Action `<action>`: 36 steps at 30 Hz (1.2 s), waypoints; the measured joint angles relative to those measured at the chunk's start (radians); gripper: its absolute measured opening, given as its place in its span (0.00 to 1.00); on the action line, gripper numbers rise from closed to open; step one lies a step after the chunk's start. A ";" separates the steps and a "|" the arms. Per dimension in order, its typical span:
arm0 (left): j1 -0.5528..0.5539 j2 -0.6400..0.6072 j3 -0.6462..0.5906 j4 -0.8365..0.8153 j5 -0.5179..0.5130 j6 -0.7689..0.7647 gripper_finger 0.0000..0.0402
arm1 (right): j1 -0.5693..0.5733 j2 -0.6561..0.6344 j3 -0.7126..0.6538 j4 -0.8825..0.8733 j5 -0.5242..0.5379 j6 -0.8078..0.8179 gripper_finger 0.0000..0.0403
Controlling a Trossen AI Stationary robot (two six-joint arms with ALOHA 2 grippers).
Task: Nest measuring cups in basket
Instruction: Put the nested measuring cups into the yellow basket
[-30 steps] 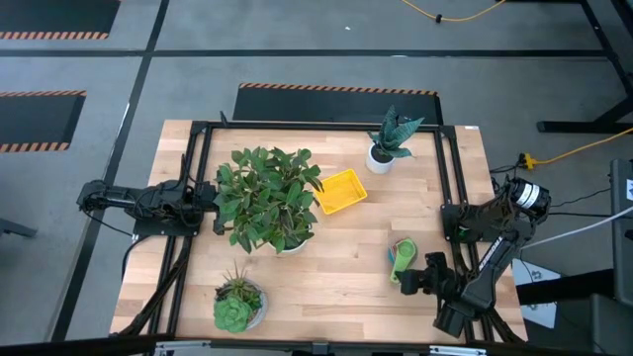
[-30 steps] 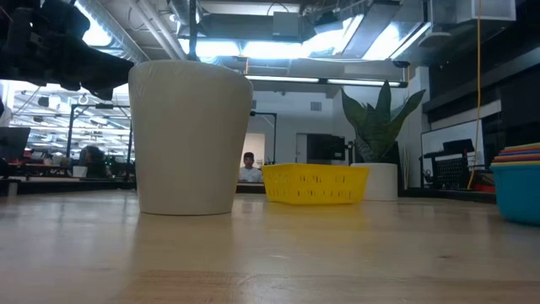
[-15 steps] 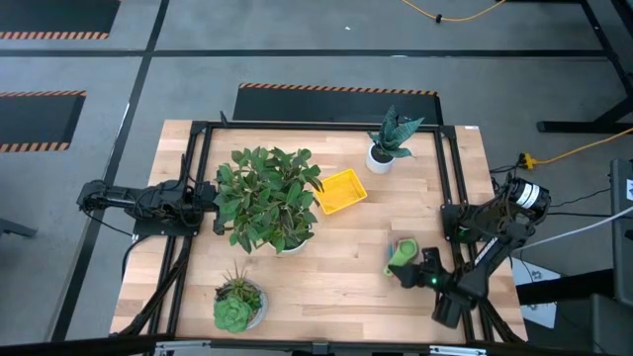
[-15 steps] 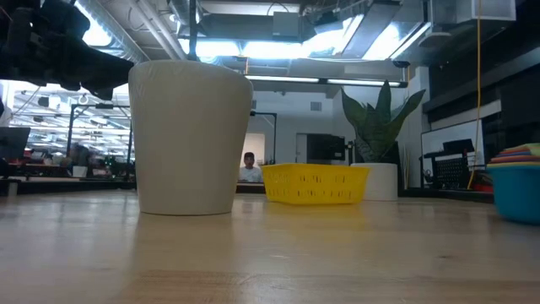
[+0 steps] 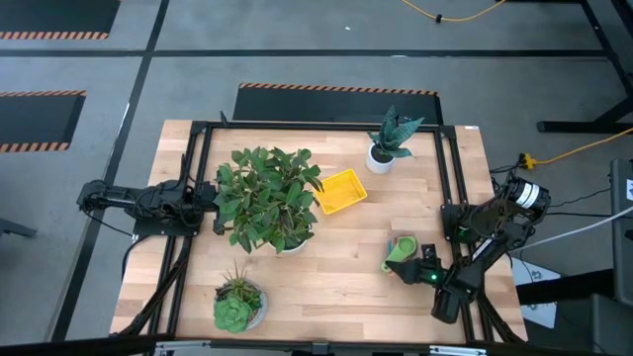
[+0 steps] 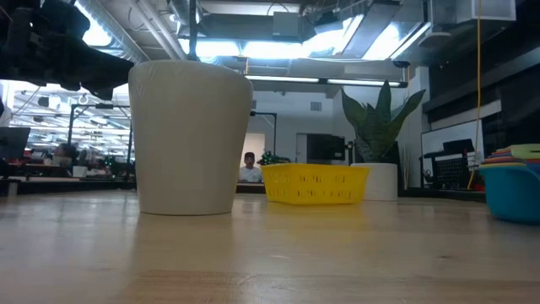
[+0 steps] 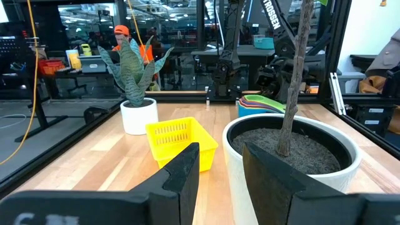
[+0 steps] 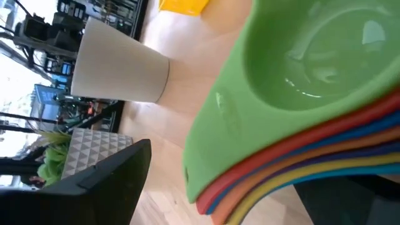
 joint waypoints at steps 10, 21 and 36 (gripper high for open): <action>0.000 0.000 0.000 0.000 0.000 0.000 0.29 | -0.022 0.000 -0.003 0.008 -0.010 -0.002 0.91; 0.000 0.000 0.000 0.000 0.000 0.000 0.29 | -0.045 0.001 -0.003 0.016 -0.006 0.027 0.91; 0.000 0.000 0.000 0.000 0.000 0.000 0.29 | -0.120 0.001 -0.003 0.016 0.011 -0.003 0.91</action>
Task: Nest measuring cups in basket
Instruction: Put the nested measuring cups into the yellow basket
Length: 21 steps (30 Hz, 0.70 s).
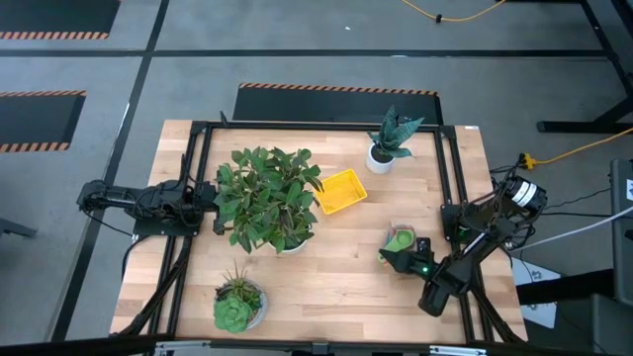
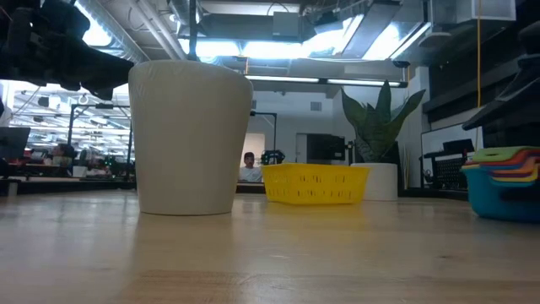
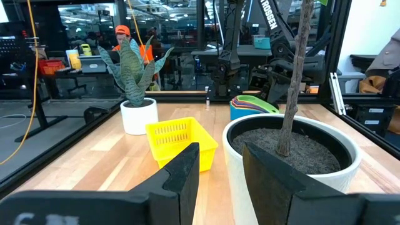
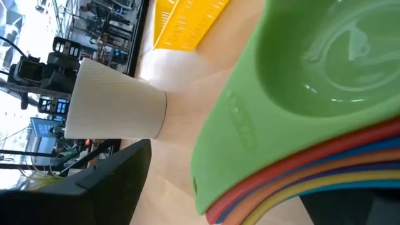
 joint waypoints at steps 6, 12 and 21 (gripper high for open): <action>0.000 0.000 0.000 0.000 0.000 0.000 0.29 | -0.006 0.000 0.000 0.000 0.003 0.001 0.87; 0.000 0.000 0.000 0.000 0.000 0.000 0.29 | -0.022 0.000 0.000 0.004 0.014 -0.005 0.70; 0.000 0.000 0.000 0.000 0.000 0.000 0.29 | -0.031 0.000 0.000 0.046 0.015 -0.056 0.46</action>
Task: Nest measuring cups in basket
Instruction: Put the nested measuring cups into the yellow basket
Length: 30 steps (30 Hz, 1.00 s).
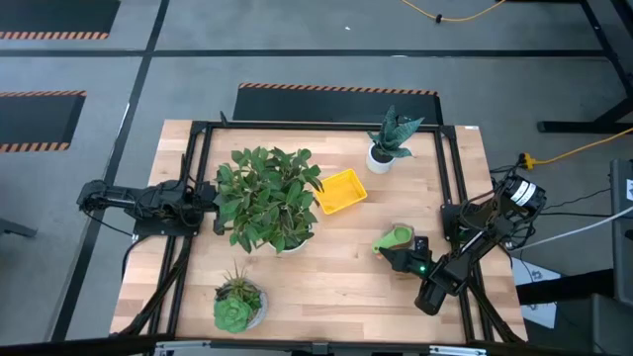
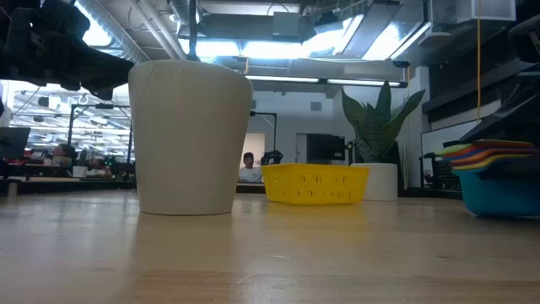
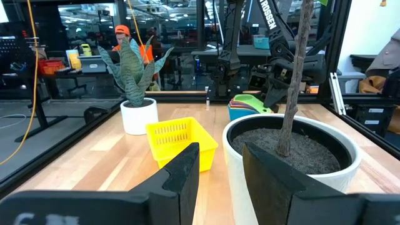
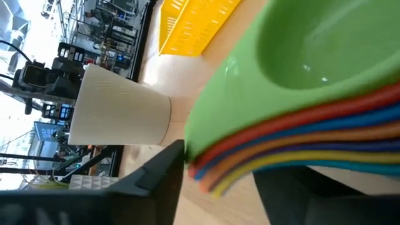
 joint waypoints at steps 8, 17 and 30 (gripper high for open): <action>0.000 0.000 0.000 0.000 0.000 0.000 0.29 | -0.001 0.000 0.000 0.000 -0.001 0.000 0.39; 0.000 0.000 0.000 0.000 0.000 0.000 0.29 | -0.001 0.000 0.000 0.035 -0.004 -0.094 0.39; 0.000 0.000 0.000 0.000 0.000 0.000 0.29 | 0.000 0.000 0.000 0.096 -0.039 -0.284 0.39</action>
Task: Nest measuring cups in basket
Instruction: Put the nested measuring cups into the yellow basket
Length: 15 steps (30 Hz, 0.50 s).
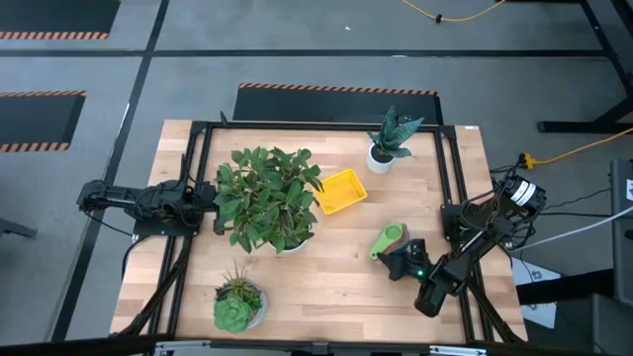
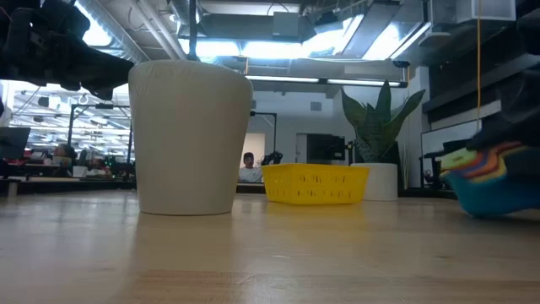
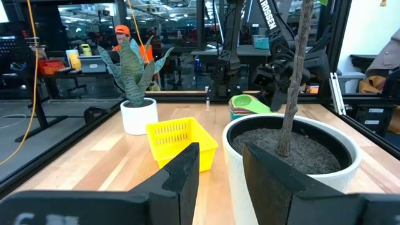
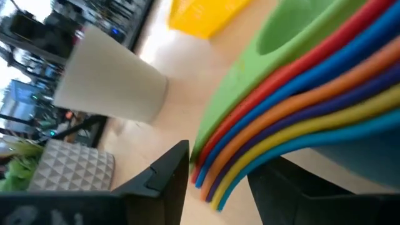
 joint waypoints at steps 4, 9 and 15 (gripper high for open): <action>0.000 0.000 0.000 0.000 0.000 0.000 0.29 | 0.000 0.000 0.000 0.021 -0.078 0.001 0.39; 0.000 0.000 0.000 0.000 0.000 0.000 0.29 | 0.010 0.000 0.000 0.028 -0.095 0.002 0.39; 0.000 0.000 0.000 0.000 0.000 0.000 0.29 | 0.027 0.000 0.000 0.025 -0.030 0.003 0.39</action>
